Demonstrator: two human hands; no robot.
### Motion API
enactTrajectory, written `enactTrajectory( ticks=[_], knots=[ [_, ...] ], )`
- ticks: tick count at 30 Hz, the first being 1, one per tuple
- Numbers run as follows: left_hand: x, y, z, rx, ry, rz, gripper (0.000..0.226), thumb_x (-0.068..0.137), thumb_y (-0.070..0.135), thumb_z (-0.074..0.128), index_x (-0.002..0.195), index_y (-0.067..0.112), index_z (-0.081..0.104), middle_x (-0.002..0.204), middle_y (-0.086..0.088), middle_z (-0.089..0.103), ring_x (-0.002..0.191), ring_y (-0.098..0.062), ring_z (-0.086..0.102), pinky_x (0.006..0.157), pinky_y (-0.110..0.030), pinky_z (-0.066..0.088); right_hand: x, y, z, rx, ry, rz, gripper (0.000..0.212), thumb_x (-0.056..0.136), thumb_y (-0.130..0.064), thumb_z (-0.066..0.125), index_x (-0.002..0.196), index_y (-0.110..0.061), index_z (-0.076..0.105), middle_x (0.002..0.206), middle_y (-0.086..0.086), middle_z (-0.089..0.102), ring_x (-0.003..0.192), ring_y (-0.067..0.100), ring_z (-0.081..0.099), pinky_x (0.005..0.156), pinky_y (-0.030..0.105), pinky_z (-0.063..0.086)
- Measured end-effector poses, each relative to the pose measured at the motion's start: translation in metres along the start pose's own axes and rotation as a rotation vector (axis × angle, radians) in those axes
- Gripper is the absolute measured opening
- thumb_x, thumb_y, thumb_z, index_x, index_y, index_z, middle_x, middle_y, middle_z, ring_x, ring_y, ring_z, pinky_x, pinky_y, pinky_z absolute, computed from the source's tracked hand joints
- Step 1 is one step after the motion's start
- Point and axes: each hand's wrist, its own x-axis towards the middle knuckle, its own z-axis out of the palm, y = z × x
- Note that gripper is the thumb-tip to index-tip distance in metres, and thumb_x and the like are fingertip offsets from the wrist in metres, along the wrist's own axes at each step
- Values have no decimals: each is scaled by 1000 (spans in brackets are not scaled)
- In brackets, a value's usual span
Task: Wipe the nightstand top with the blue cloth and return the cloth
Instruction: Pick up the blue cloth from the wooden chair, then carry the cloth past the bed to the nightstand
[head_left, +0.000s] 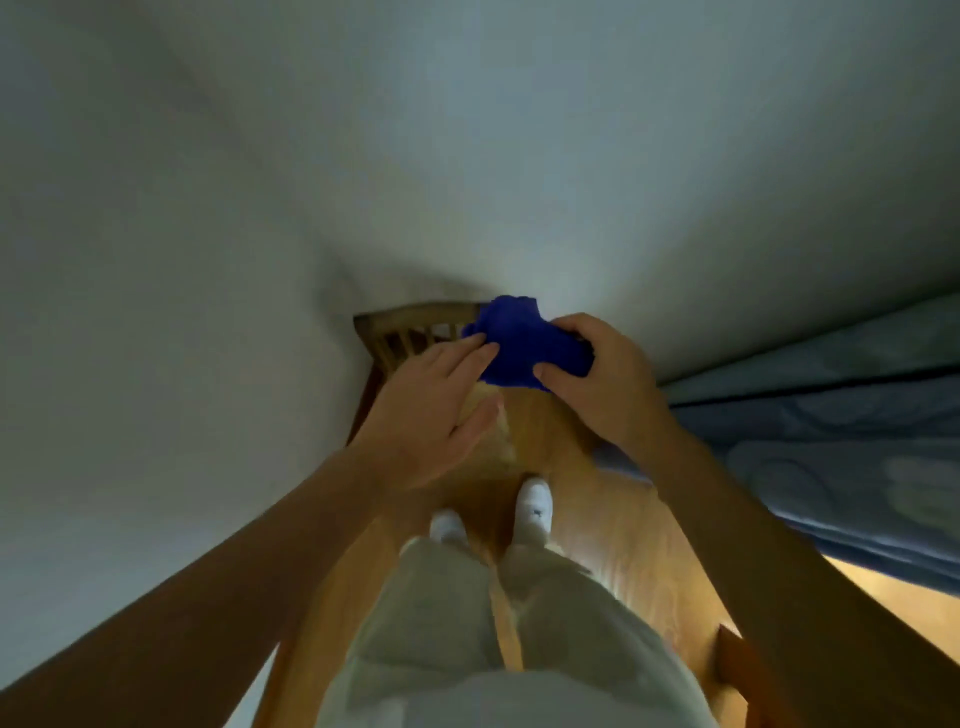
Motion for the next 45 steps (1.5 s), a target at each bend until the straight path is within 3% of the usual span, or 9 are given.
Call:
enactTrajectory(
  ticks=[7, 11, 18, 21, 25, 32, 35, 45],
  knots=[
    [0, 119, -126, -126, 314, 227, 59, 100, 49, 34, 145, 13, 47, 146, -4, 51, 131, -12, 47, 106, -31, 41, -80, -136, -123, 54, 316, -85, 34, 89, -30, 74, 121, -27, 61, 107, -12, 66, 93, 2, 64, 79, 21, 56],
    [-10, 139, -151, -146, 295, 365, 65, 101, 59, 24, 148, 18, 43, 149, 2, 48, 130, 3, 35, 104, -11, 23, -123, -168, -135, 58, 468, -66, 34, 89, -28, 74, 121, -24, 62, 108, -9, 68, 94, 3, 65, 81, 24, 57],
    [-42, 147, -159, -148, 181, 568, 63, 101, 59, 26, 147, 19, 44, 147, 4, 50, 129, 1, 40, 103, -10, 25, -196, -182, -109, 53, 645, 42, 36, 90, -29, 74, 123, -26, 61, 101, -19, 63, 89, -9, 62, 70, 6, 48],
    [-53, 162, -144, -142, 84, 663, 63, 101, 60, 27, 149, 22, 40, 150, 6, 47, 130, 4, 37, 105, -11, 24, -234, -171, -105, 21, 705, 114, 39, 90, -33, 73, 126, -28, 60, 103, -22, 61, 91, -7, 60, 73, 9, 49],
    [-62, 207, -120, -123, -37, 821, 63, 101, 62, 27, 152, 26, 34, 155, 9, 40, 138, 0, 35, 111, -22, 31, -301, -152, -115, -20, 823, 204, 38, 87, -36, 71, 123, -34, 59, 106, -19, 64, 93, 0, 63, 83, 27, 56],
    [-90, 311, -51, -176, -239, 1031, 61, 100, 62, 28, 153, 31, 32, 158, 14, 33, 143, 1, 29, 115, -33, 35, -423, -96, -129, -28, 1038, 377, 37, 87, -28, 74, 118, -38, 57, 103, -15, 66, 91, 1, 63, 82, 27, 54],
    [-109, 359, -16, -144, -281, 1119, 66, 99, 64, 24, 151, 27, 37, 156, 8, 39, 141, -3, 34, 115, -40, 37, -477, -67, -135, -24, 1106, 455, 36, 85, -25, 77, 117, -31, 62, 100, -15, 65, 89, -1, 61, 79, 18, 47],
    [-157, 483, 68, -20, -273, 1313, 54, 101, 47, 42, 144, 16, 50, 147, -2, 51, 131, -12, 48, 109, -35, 41, -600, 25, -168, 85, 1232, 522, 44, 77, -35, 71, 119, -24, 67, 101, -11, 69, 89, 4, 63, 78, 19, 47]
  ],
)
